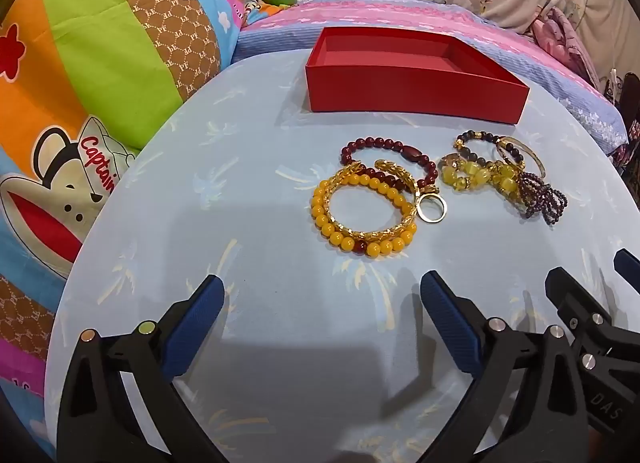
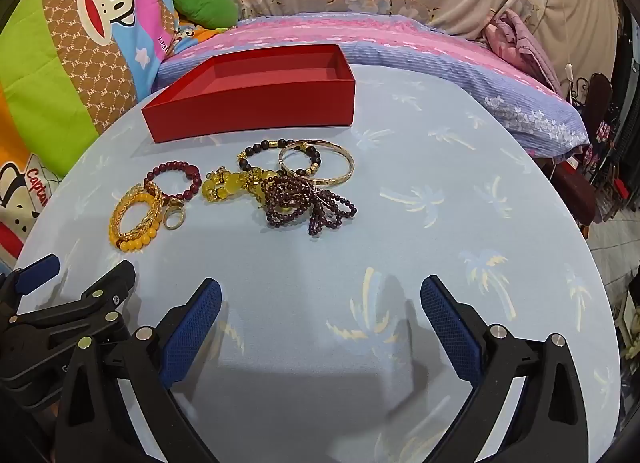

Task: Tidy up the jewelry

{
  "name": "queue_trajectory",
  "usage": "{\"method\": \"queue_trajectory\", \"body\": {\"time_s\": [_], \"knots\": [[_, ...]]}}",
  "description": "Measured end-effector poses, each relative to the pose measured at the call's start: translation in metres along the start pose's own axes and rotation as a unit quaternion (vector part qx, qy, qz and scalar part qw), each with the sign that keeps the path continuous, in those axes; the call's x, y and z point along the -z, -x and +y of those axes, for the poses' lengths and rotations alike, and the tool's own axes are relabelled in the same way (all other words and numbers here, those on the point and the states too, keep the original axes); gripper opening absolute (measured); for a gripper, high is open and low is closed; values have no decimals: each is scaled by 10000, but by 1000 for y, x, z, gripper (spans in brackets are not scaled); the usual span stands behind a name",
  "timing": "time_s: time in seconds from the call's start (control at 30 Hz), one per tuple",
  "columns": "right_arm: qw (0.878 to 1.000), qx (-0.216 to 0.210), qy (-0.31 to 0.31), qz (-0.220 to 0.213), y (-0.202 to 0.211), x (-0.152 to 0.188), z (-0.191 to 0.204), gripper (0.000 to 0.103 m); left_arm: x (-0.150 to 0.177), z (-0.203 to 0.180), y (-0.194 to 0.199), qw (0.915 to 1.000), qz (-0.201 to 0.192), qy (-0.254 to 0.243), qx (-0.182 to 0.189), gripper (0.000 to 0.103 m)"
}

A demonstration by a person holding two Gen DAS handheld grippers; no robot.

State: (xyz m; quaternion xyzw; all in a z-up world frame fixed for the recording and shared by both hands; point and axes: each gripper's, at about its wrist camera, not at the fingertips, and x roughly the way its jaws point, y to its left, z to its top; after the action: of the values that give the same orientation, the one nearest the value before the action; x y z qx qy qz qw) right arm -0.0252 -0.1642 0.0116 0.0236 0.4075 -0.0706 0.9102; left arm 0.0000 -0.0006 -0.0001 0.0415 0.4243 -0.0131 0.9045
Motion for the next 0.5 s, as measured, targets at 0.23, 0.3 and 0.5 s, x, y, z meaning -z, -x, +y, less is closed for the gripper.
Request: {"method": "queue_trajectory", "body": {"time_s": [0.23,0.3,0.5], "knots": [[10000,-1,-6,13,0,0,0,96,0,1,0,10000,-6,23,43,94],[10000,-5,-7,15,0,0,0,96,0,1,1,10000,-3,20,41,94],[10000,-1,-10,5,0,0,-1,96,0,0,0,10000,-11,11,21,94]]}}
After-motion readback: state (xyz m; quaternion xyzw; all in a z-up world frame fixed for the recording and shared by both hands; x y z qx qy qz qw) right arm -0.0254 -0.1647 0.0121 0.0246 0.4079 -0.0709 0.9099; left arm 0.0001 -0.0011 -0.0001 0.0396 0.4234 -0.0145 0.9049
